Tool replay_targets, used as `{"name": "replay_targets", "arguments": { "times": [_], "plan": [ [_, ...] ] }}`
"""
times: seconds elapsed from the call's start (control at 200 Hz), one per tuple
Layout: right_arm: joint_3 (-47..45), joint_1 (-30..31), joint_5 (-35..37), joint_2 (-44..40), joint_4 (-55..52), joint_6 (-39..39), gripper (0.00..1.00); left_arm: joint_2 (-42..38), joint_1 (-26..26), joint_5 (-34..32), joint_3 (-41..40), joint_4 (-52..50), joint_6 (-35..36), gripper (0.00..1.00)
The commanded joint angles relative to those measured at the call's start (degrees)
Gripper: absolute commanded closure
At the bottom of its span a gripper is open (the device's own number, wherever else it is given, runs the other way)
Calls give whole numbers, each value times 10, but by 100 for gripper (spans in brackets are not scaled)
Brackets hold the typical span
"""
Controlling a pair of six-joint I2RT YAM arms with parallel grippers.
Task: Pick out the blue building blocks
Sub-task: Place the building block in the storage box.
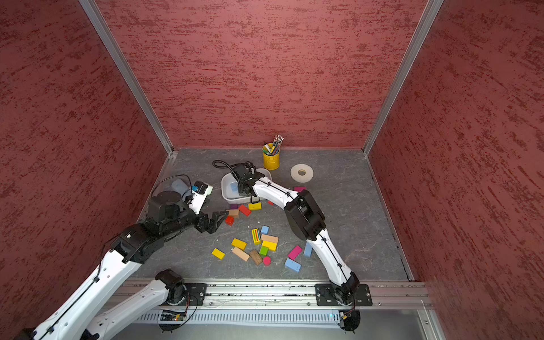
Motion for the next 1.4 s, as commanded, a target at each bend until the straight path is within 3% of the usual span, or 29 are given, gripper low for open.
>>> {"name": "replay_targets", "arguments": {
  "times": [0.0, 0.411, 0.751, 1.107, 1.393],
  "plan": [
    [20, 4, -7, 6, -4, -1, 34, -6, 4, 1, -5, 7, 9, 0],
    [33, 3, -20, 0, -13, 0, 19, -8, 4, 0, -5, 7, 8, 0],
    [19, 3, 12, -76, -14, -3, 12, -10, 4, -1, -5, 7, 8, 0],
    [-84, 2, 65, -177, 2, -5, 11, -12, 4, 0, -5, 7, 8, 0],
    [-208, -11, 76, -266, 28, 9, 3, -11, 4, 2, -6, 8, 7, 0]
  ]
}}
